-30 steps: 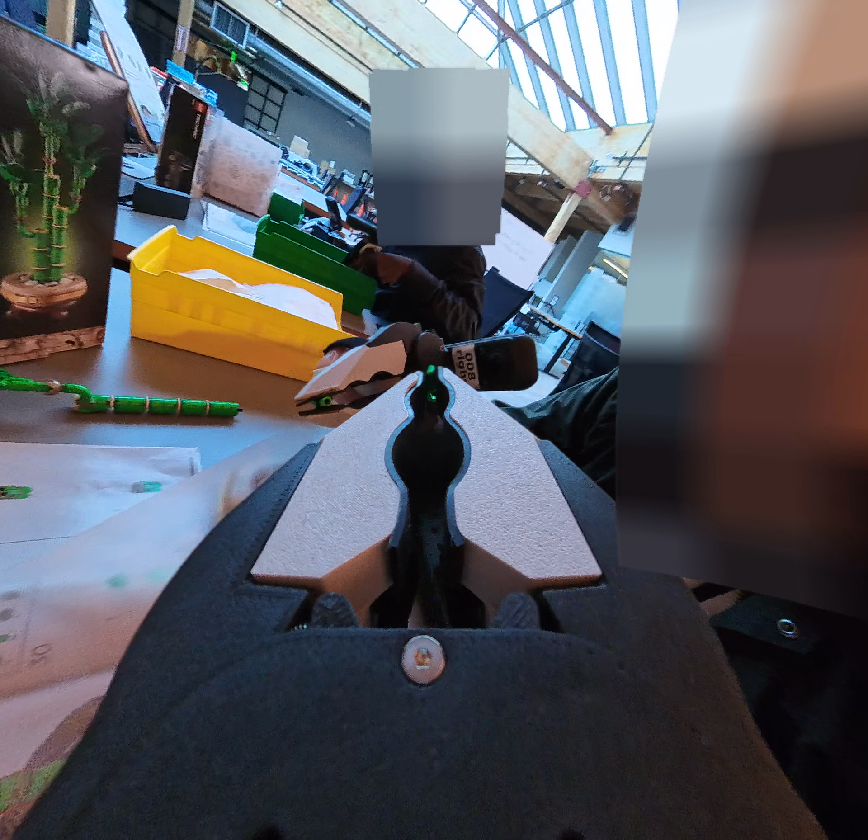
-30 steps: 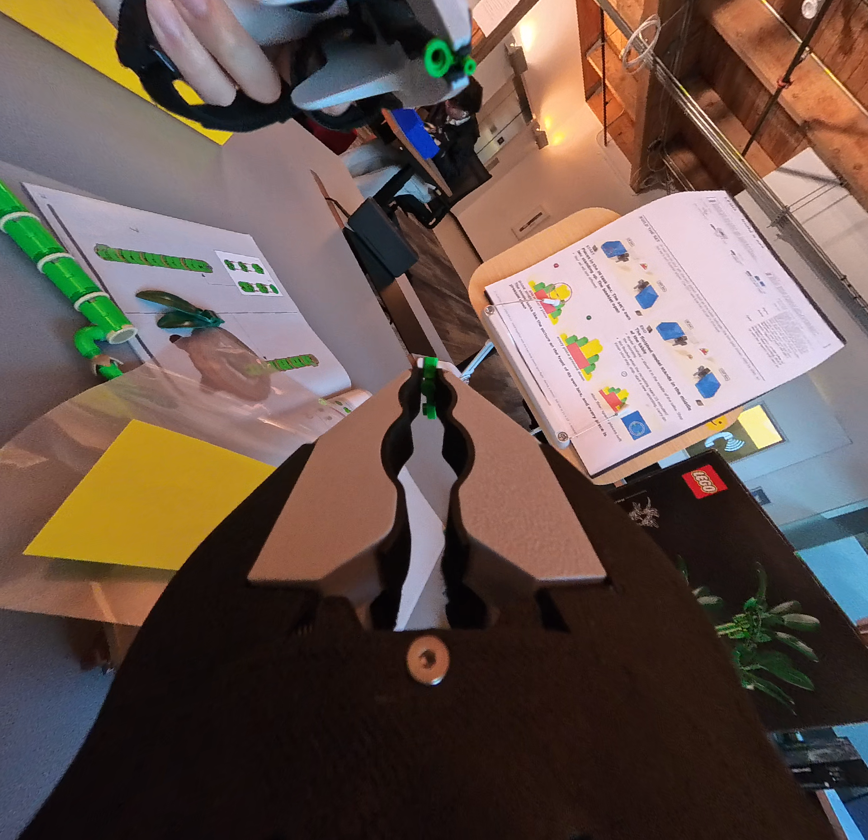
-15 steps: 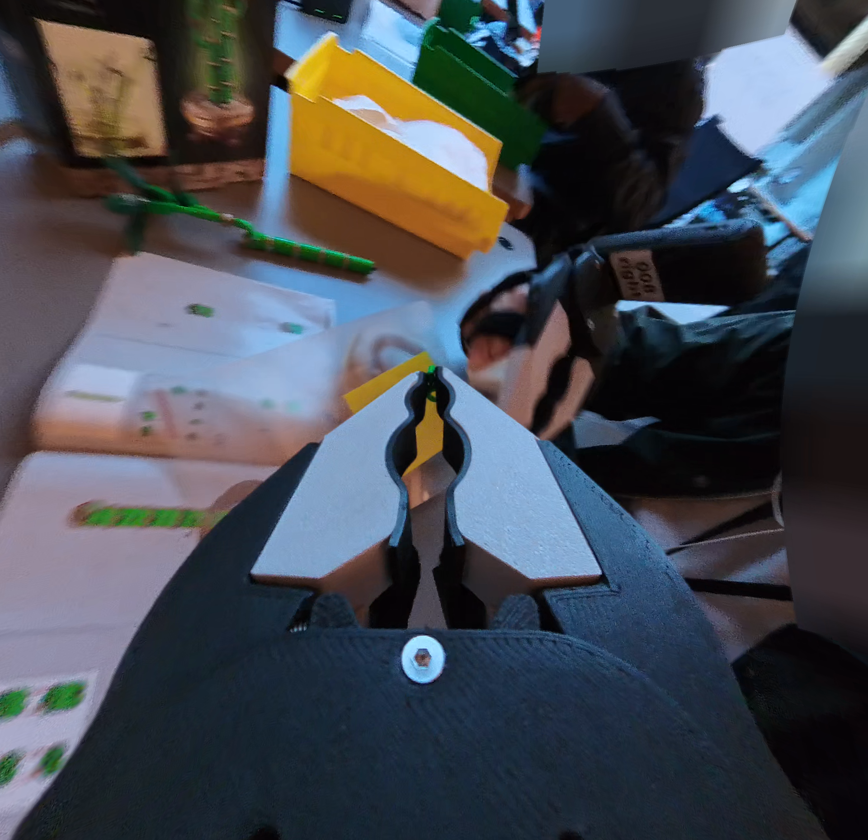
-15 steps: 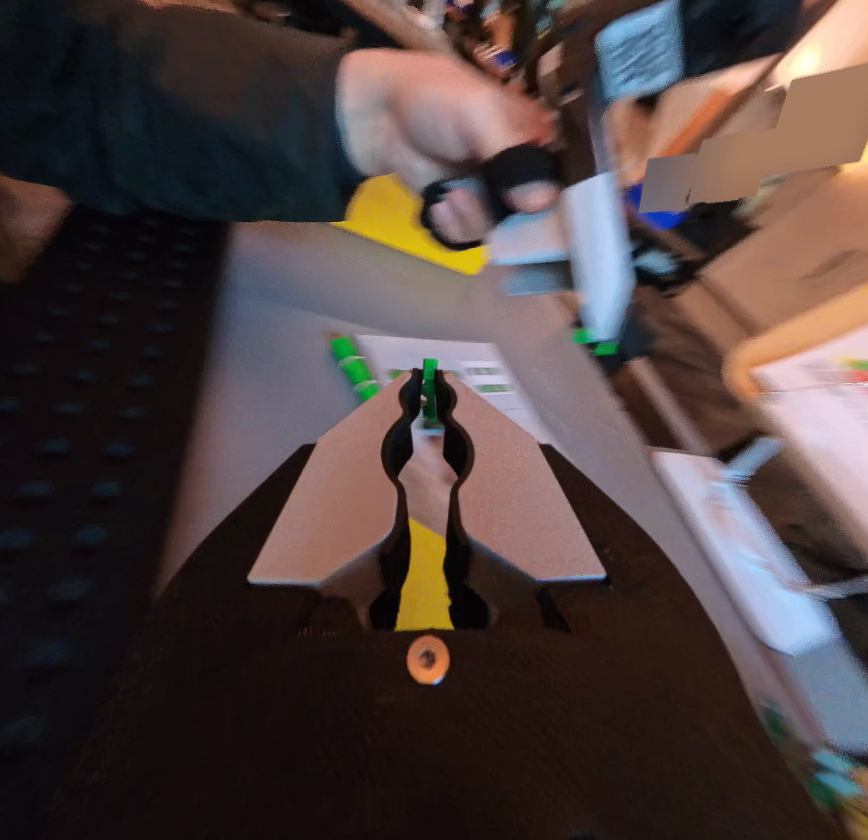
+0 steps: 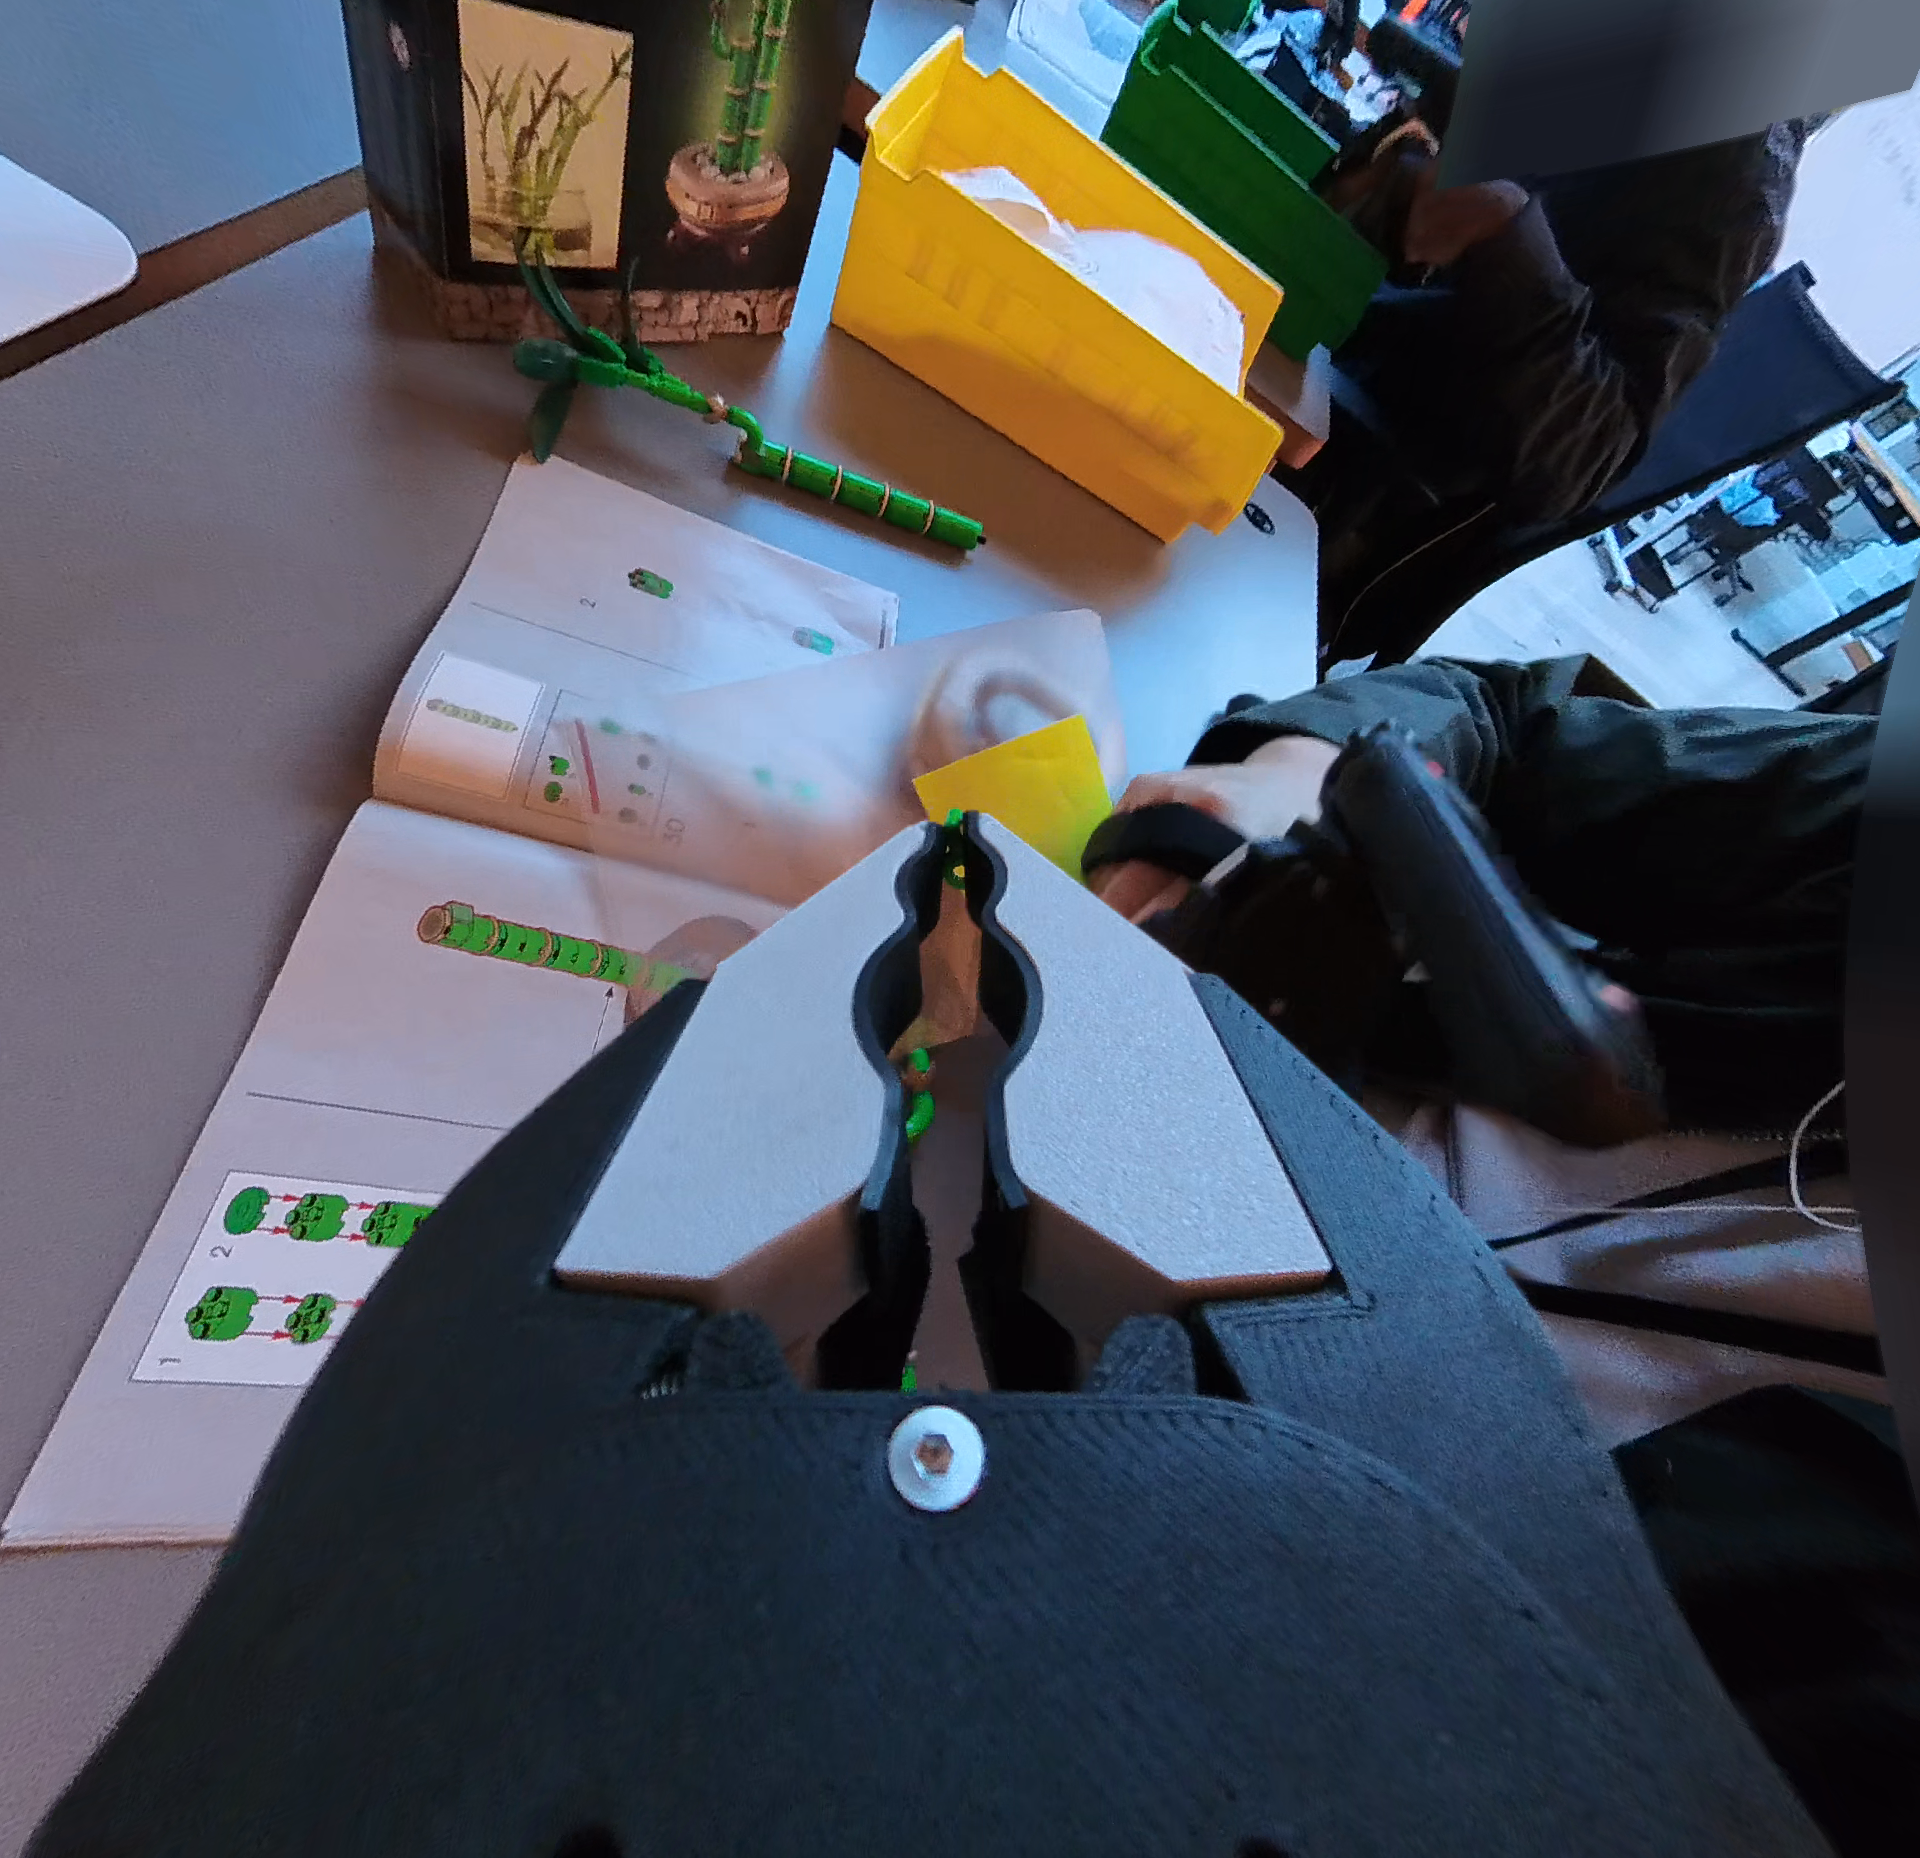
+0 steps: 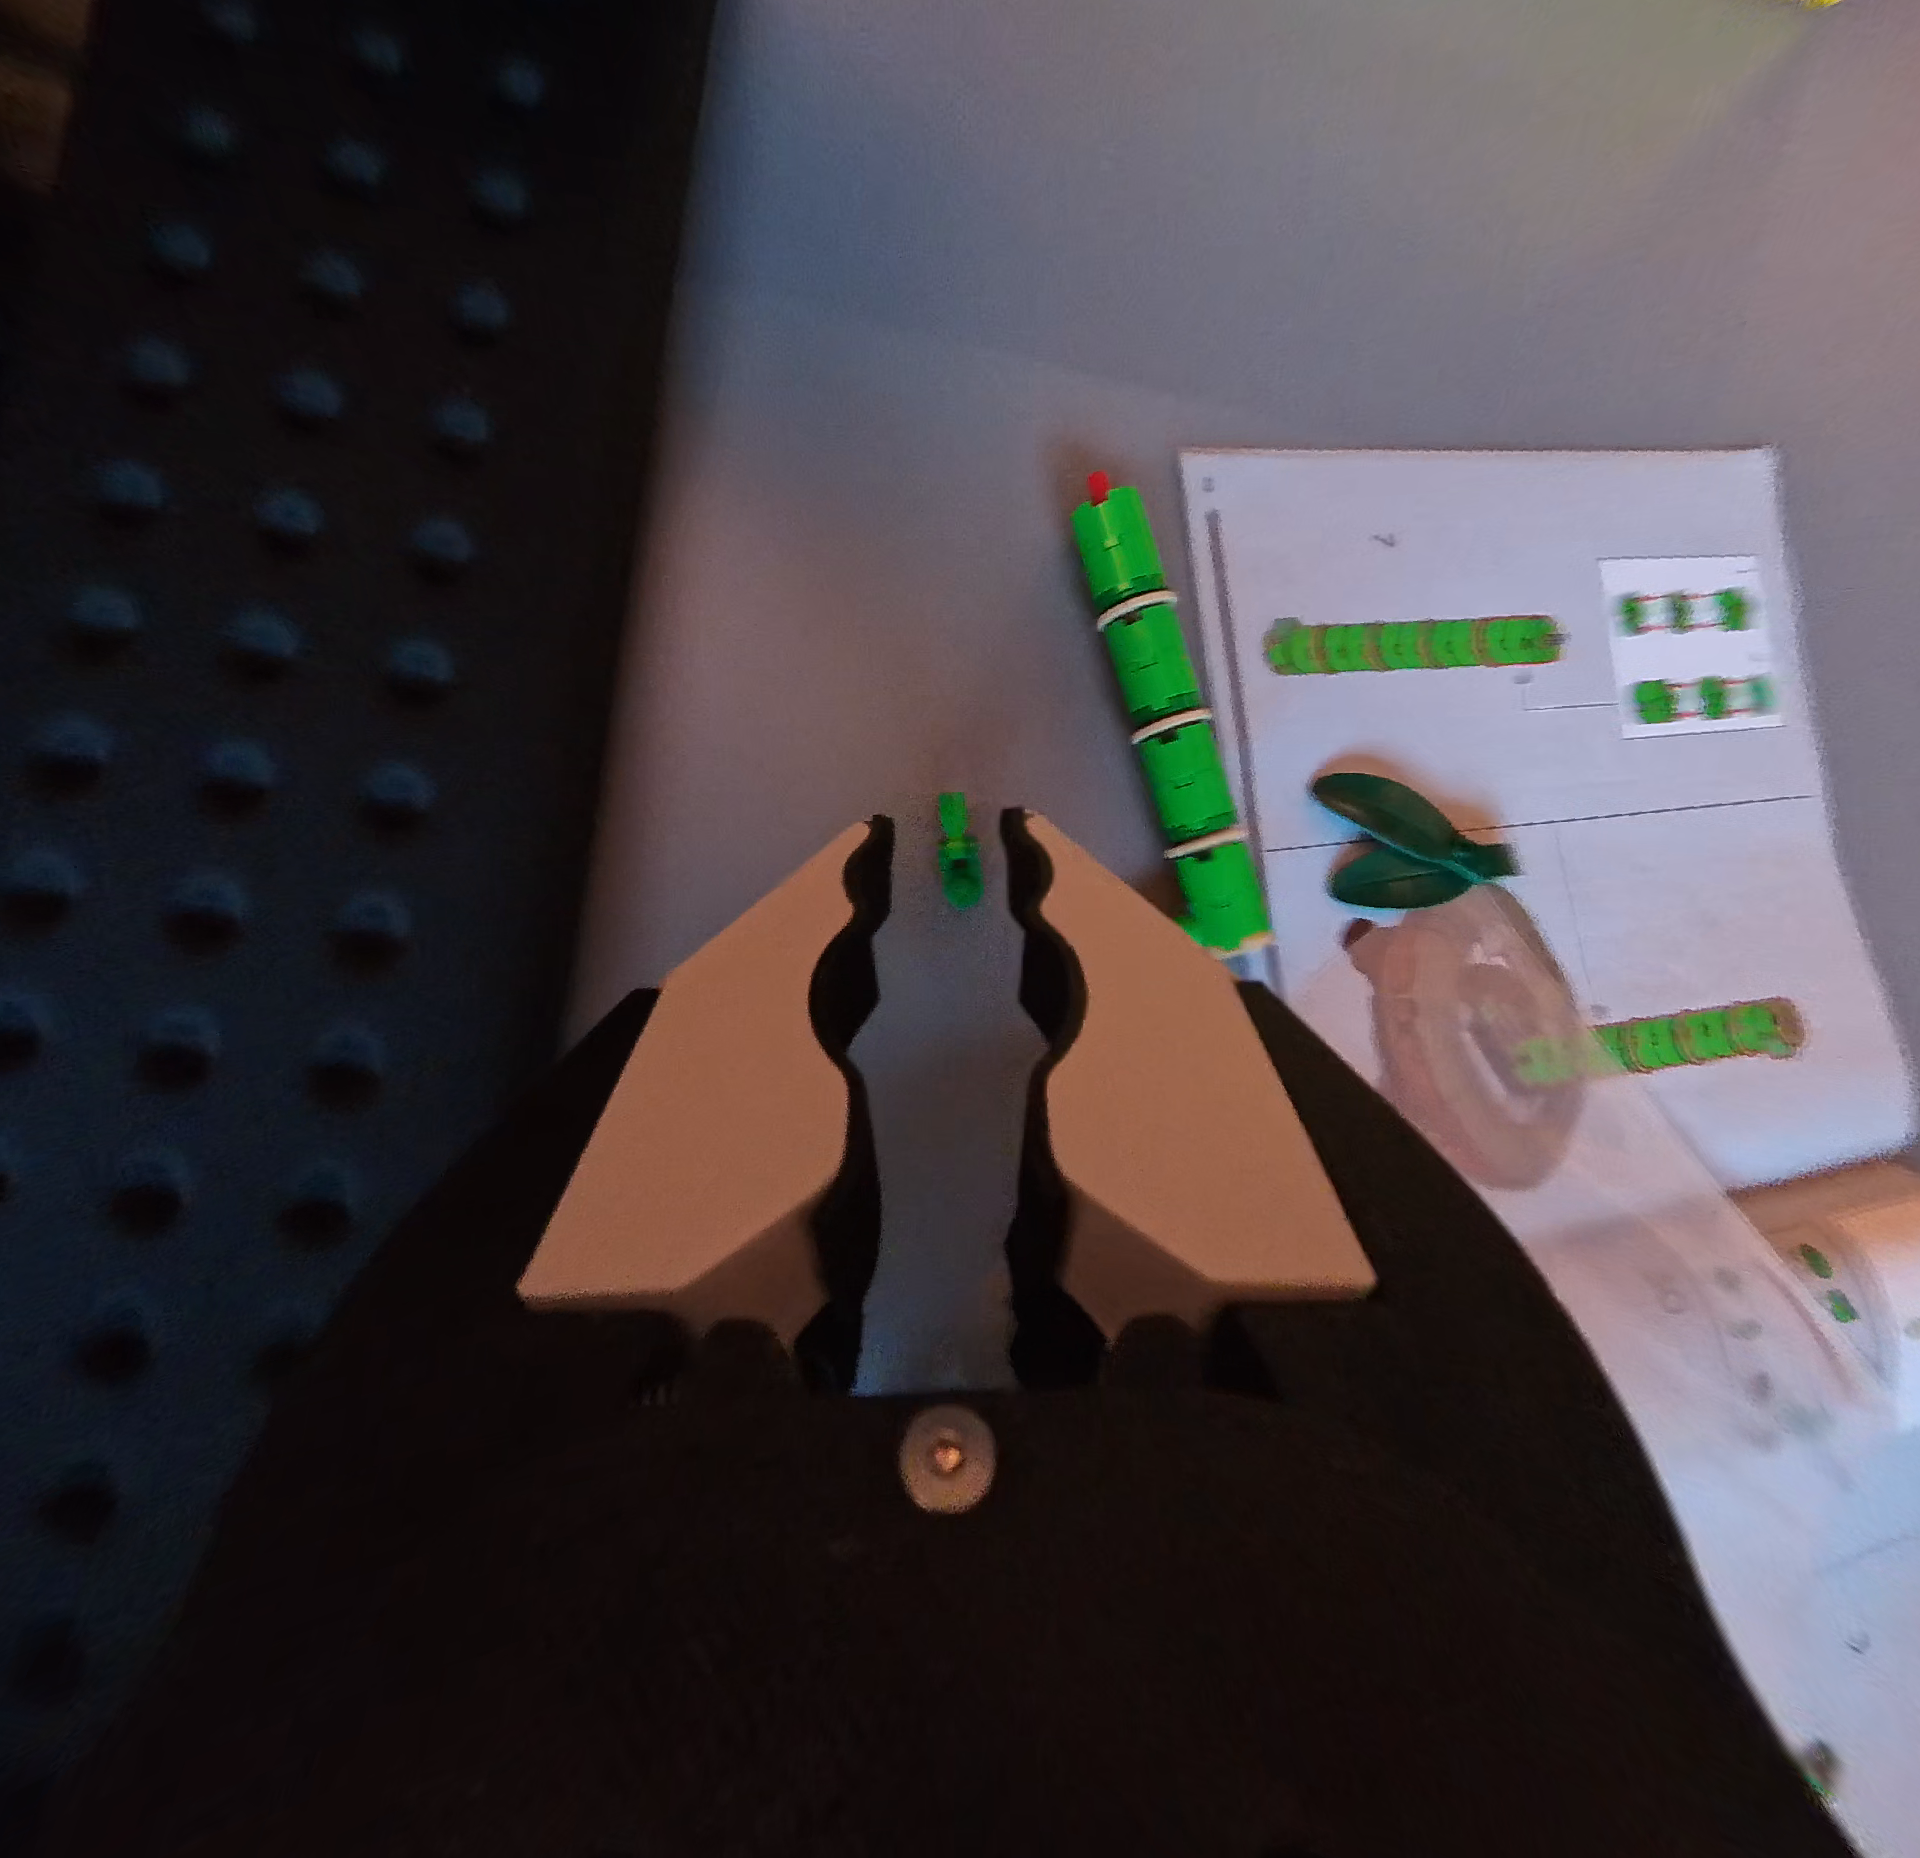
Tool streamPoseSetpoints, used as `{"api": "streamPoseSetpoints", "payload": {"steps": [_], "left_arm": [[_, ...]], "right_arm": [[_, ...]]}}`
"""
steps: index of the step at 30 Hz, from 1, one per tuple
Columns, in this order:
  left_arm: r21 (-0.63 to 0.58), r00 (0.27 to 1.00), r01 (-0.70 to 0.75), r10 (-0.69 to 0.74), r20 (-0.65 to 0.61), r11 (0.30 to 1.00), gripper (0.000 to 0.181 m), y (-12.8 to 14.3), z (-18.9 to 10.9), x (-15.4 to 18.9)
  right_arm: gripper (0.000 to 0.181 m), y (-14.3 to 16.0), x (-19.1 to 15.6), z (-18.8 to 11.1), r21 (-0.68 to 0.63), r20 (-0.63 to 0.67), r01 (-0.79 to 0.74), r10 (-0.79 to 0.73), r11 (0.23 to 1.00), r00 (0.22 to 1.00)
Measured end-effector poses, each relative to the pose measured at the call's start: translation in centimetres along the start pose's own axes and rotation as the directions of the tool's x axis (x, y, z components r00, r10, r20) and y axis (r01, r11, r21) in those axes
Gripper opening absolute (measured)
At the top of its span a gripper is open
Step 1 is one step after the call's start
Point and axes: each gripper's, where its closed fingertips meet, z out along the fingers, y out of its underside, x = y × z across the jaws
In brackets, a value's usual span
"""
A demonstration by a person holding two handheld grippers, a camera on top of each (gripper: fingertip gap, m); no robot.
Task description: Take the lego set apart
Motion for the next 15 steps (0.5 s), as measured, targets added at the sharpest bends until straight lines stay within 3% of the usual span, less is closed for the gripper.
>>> {"api": "streamPoseSetpoints", "payload": {"steps": [2, 5, 8, 15], "left_arm": [[-0.034, 1.000, 0.005, -0.005, 0.014, 0.999, 0.002, 0.7, 0.2, -0.6], [-0.073, 0.999, 0.027, -0.030, -0.035, 0.997, 0.002, 1.5, 1.1, -0.3], [-0.113, 0.994, 0.030, -0.042, -0.101, 0.993, 0.002, 2.2, 2.4, 0.6], [-0.140, 0.974, 0.016, -0.047, -0.223, 0.990, 0.002, 2.8, 4.0, 3.2]], "right_arm": [[0.038, -1.1, 1.5, -2.2, 0.109, -0.081, 0.033, -0.024, 0.993, 0.996], [0.025, -2.6, 4.3, -7.5, 0.333, -0.221, 0.044, 0.033, 0.942, 0.975], [0.017, -2.5, 7.6, -12.4, 0.477, -0.446, 0.159, 0.083, 0.864, 0.891], [0.012, -2.7, 8.3, -13.7, 0.454, -0.572, 0.248, 0.066, 0.856, 0.817]]}}
